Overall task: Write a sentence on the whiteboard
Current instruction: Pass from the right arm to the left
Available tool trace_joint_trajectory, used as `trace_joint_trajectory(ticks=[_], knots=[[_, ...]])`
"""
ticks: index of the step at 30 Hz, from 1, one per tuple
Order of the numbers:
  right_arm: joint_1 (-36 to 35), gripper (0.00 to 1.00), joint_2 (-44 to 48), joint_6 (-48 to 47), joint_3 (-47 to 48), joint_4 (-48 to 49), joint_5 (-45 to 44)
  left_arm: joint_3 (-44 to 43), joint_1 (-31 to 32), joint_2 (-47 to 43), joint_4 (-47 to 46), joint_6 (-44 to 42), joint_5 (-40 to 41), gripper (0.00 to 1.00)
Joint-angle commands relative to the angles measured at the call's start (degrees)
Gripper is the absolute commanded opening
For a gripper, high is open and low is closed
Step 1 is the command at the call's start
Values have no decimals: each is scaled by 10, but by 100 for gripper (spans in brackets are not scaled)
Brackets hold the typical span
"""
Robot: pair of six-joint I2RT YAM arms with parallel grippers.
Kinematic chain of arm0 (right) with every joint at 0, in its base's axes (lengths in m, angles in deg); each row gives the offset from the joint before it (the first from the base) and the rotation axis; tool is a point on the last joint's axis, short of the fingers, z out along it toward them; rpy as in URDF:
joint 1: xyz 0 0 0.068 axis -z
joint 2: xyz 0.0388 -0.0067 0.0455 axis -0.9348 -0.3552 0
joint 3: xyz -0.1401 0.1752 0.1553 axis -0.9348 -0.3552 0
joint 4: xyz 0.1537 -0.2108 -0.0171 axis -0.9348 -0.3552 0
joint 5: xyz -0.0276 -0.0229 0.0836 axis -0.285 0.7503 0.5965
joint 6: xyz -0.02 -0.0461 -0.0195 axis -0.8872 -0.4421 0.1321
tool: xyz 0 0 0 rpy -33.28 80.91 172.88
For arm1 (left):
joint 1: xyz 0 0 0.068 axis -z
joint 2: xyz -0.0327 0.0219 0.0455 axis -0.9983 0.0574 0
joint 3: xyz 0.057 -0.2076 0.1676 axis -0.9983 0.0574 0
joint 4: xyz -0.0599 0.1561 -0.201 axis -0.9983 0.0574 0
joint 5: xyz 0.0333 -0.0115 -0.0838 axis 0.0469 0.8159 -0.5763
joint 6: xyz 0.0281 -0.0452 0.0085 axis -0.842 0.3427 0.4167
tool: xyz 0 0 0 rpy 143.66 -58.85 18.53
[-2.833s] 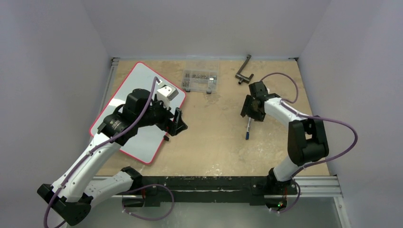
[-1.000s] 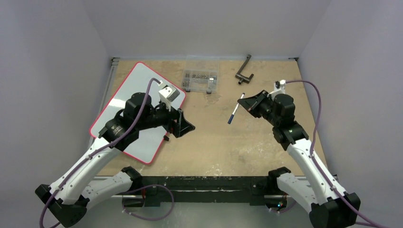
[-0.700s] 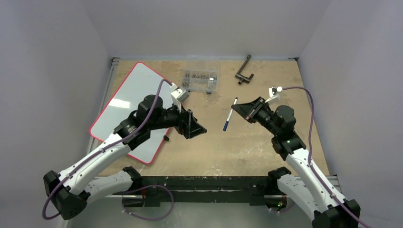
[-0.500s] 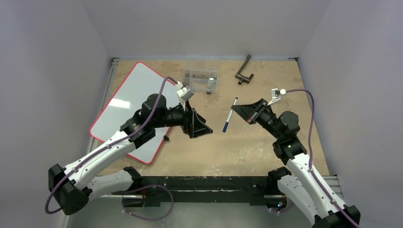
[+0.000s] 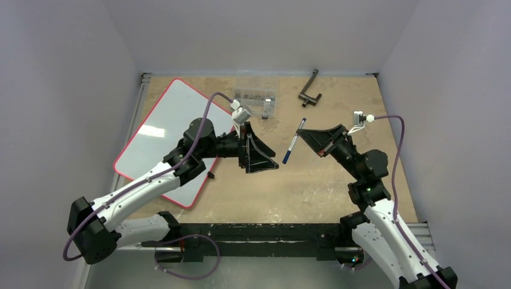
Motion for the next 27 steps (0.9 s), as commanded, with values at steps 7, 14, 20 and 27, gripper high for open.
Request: trace_joint_trajectory(ticks=[7,14,20,27], knots=[[-2,0,-14,43,13,60,9,-20,17,45,-57,-8,32,67],[-3,0,-22,58,3,91,18,-47,20,106,-103,8,13,67],[-3,0,-31,66,-14,132,27,-64,29,121,-128,12,-17,57],[-3,0,-50,73,-35,185,35,-60,33,121,-141,22,-33,16]])
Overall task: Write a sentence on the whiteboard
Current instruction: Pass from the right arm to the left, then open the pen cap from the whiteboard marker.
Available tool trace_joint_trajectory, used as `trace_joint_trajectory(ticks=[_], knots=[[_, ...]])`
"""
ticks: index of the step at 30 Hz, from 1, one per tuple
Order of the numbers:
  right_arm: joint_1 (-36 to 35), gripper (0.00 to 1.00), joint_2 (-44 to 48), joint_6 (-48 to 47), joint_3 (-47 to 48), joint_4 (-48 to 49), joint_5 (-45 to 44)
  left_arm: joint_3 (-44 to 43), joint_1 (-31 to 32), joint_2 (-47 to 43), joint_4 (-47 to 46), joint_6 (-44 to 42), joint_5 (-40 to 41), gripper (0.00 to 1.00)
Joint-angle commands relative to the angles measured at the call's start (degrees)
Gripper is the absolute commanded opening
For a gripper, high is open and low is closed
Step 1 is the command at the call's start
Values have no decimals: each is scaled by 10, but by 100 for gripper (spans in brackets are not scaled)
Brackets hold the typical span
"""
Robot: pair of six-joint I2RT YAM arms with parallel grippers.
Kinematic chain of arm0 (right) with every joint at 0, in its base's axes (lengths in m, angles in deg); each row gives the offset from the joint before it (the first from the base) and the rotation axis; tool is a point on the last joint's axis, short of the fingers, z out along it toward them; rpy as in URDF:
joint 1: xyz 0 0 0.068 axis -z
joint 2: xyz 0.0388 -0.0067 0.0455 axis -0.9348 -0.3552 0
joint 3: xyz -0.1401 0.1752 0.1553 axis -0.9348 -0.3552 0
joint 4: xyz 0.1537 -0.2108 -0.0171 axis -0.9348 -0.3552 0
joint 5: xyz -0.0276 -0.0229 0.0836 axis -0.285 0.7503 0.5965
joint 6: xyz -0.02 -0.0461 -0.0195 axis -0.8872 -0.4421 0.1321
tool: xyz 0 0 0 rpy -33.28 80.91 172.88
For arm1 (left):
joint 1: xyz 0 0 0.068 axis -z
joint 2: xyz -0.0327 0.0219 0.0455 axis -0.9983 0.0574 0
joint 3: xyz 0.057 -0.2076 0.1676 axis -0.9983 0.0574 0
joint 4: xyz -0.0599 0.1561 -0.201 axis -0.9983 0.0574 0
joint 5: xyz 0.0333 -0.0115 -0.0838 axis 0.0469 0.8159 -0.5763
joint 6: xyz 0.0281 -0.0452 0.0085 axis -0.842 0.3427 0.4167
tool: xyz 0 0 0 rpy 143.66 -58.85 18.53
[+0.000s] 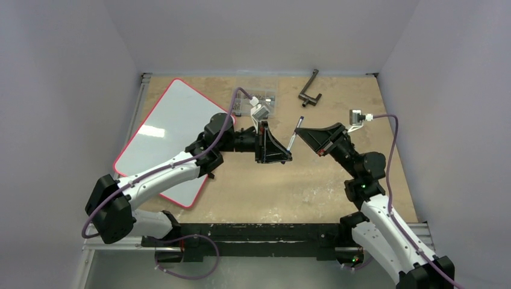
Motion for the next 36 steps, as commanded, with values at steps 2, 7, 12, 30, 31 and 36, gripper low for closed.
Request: trace_joint_trajectory(ticks=[2,7,12,30,31,36], knots=[[-2,0,-8,8,-18,75,14,-17,6,-4,-35,-2,-24,3],[-2,0,-1,-6,-15,58,10,-15,8,-12,-11,-15,-21,0],[-3,58,-3,-127,60,-116,48,-42,7,-31,71,-63,-27,0],[-2,52,-71,-261,181,-341,192,-257,8,13,483,-355,40,0],[-3,52,-76,-263,185,-345,200,-272,8,21,498,-369,37,0],[-2,49,-86,-265,188,-347,241,-328,7,53,555,-404,37,0]])
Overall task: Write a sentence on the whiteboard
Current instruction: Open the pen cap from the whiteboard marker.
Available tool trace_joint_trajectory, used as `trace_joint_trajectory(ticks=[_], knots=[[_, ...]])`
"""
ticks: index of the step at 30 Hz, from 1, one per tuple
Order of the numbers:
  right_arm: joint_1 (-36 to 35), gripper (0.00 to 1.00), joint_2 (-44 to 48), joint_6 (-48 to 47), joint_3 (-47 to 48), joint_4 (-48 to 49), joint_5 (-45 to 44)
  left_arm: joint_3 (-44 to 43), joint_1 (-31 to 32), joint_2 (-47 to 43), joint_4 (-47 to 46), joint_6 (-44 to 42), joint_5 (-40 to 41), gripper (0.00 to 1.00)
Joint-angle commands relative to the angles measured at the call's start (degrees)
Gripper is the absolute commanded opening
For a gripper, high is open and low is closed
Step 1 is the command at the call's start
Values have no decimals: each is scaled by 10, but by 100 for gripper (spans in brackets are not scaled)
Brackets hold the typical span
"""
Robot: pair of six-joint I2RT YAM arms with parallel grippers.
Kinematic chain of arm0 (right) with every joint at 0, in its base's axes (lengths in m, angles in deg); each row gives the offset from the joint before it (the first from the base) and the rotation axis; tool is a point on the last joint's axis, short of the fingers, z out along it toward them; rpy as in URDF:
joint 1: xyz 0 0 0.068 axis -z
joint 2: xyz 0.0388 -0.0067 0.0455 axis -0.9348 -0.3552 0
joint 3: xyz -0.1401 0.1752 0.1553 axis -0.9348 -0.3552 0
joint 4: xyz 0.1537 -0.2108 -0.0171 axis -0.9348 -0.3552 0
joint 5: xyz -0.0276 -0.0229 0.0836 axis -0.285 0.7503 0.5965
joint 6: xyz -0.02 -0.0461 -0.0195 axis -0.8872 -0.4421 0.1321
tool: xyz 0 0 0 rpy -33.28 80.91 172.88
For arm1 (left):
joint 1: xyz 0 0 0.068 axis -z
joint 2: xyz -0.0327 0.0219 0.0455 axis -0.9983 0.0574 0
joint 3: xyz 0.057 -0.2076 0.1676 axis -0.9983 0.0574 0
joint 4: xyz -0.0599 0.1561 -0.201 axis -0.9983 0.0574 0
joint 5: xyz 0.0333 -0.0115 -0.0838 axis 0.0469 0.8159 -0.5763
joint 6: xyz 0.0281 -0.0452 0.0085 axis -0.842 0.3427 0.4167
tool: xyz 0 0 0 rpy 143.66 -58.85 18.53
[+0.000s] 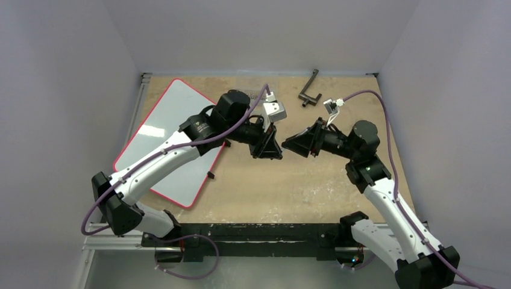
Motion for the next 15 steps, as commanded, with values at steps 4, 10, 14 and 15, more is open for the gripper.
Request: trace_joint_trajectory(ticks=[4,10,14,15], knots=[[0,43,-7,-26,18,-26,57,-74,4,17,42,-75,-9,0],[0,35,-15,-21,14,-14,58,-78,6,25,67,-99,-12,0],[0,34,-23,-18,16,-8,65,-78,9,27,74,-112,-14,0],[0,33,-24,-18,17,-9,65,-80,9,28,76,-116,-13,0]])
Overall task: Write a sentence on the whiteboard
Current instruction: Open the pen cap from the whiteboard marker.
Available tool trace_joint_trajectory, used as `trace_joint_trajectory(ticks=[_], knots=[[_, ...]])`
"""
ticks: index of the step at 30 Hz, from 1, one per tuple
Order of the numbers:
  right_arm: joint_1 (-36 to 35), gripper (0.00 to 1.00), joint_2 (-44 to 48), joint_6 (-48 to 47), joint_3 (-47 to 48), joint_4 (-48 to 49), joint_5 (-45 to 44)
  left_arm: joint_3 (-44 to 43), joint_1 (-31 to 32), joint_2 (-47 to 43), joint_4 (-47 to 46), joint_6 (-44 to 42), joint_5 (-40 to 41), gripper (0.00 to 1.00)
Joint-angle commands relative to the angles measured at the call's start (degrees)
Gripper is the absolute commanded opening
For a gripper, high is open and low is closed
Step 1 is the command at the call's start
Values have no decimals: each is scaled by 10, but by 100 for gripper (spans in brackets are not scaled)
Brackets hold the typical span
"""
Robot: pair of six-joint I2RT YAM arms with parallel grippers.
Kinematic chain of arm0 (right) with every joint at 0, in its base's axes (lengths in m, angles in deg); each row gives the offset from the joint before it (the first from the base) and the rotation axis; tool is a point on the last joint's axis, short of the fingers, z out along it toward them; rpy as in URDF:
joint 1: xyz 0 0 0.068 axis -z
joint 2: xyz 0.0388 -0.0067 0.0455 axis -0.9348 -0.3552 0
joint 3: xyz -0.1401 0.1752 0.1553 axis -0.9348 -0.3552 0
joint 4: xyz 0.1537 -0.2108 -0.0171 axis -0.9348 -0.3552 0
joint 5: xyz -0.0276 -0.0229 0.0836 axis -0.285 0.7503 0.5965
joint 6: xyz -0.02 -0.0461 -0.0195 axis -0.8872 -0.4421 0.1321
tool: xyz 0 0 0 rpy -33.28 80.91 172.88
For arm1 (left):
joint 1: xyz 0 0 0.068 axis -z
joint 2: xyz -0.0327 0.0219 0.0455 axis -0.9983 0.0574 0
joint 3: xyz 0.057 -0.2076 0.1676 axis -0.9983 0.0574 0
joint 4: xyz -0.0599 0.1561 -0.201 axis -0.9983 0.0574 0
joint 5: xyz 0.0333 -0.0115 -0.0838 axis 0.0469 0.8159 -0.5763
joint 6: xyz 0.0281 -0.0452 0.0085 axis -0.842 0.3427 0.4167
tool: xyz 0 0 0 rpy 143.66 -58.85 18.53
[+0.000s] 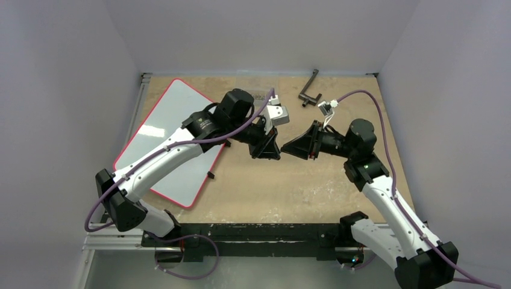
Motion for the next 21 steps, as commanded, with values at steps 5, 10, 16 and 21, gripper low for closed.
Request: trace_joint_trajectory(ticks=[5,10,16,21], knots=[[0,31,-8,-12,16,2,16,-50,11,15,33,-52,-21,0],[-1,29,-12,-11,16,5,23,-53,14,24,38,-57,-17,0],[-4,28,-16,-10,18,7,30,-64,20,34,60,-74,-5,0],[-5,24,-19,-14,18,2,40,-71,21,36,77,-91,3,0]])
